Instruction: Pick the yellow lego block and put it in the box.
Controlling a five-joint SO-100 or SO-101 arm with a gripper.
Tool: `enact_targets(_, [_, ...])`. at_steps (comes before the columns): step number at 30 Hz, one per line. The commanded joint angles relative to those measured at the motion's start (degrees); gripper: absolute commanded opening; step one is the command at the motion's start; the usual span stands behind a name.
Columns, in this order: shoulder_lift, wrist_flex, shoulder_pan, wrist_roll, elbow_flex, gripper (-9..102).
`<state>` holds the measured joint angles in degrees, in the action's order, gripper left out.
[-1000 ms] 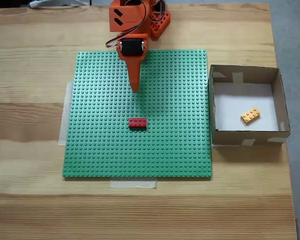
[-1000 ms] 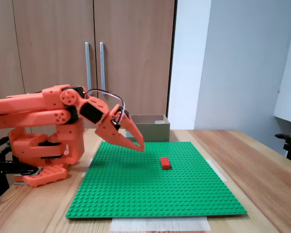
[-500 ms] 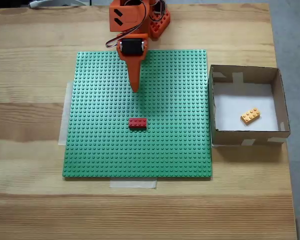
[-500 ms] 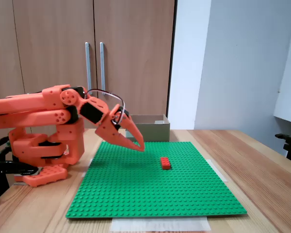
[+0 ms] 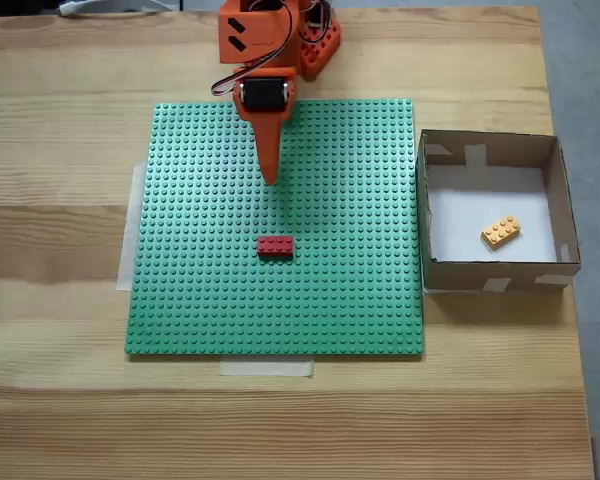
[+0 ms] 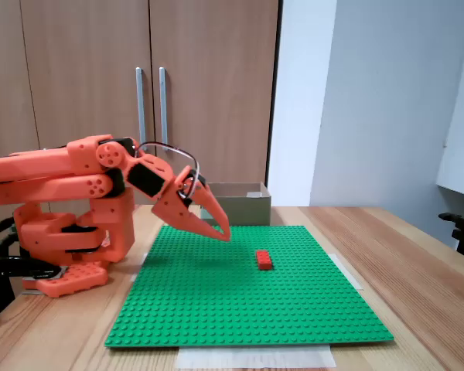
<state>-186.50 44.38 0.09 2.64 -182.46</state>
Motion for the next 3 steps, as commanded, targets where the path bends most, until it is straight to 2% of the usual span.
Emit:
enact_targets(1, [-0.44,0.26,0.44,0.44,-0.18,-1])
enact_targets(3, [-0.44,0.26,0.44,0.44,-0.18,-1])
